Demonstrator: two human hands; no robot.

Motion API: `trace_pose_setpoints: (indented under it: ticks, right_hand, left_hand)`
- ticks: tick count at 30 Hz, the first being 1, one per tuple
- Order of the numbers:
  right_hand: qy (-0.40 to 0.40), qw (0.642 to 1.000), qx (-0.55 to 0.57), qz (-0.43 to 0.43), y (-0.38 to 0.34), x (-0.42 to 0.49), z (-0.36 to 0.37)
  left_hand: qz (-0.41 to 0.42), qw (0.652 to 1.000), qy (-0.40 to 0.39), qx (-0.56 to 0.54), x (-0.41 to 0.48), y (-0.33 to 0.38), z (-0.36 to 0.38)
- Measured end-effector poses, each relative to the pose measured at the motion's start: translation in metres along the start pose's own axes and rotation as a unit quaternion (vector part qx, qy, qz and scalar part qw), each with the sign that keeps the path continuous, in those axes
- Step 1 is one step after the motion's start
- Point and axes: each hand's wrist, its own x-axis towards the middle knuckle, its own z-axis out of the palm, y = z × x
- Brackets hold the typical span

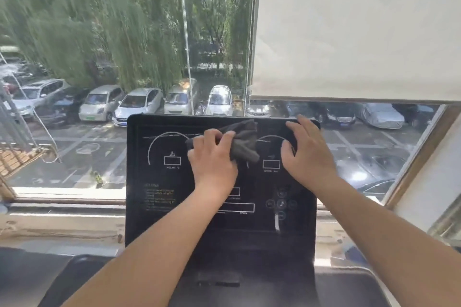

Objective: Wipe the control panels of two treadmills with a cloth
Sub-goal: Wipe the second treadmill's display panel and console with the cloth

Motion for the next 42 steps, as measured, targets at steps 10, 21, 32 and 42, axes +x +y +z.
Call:
trace_pose_setpoints:
  ticks: [10, 21, 32, 42]
  right_hand:
    - [-0.035, 0.996, 0.08, 0.005, 0.056, 0.035, -0.019]
    - [-0.014, 0.992, 0.125, 0.004, 0.061, 0.033, -0.017]
    - [-0.018, 0.899, 0.416, 0.136, 0.067, 0.04, -0.027]
    - [-0.116, 0.926, 0.342, 0.109, 0.069, 0.046, -0.055]
  left_hand:
    - [0.22, 0.969, 0.006, 0.115, -0.005, 0.011, 0.031]
    - [0.342, 0.928, -0.081, 0.123, -0.025, 0.071, 0.054]
    - [0.172, 0.979, -0.022, 0.107, -0.006, 0.125, 0.067]
    - [0.352, 0.921, 0.017, 0.166, 0.022, 0.103, 0.055]
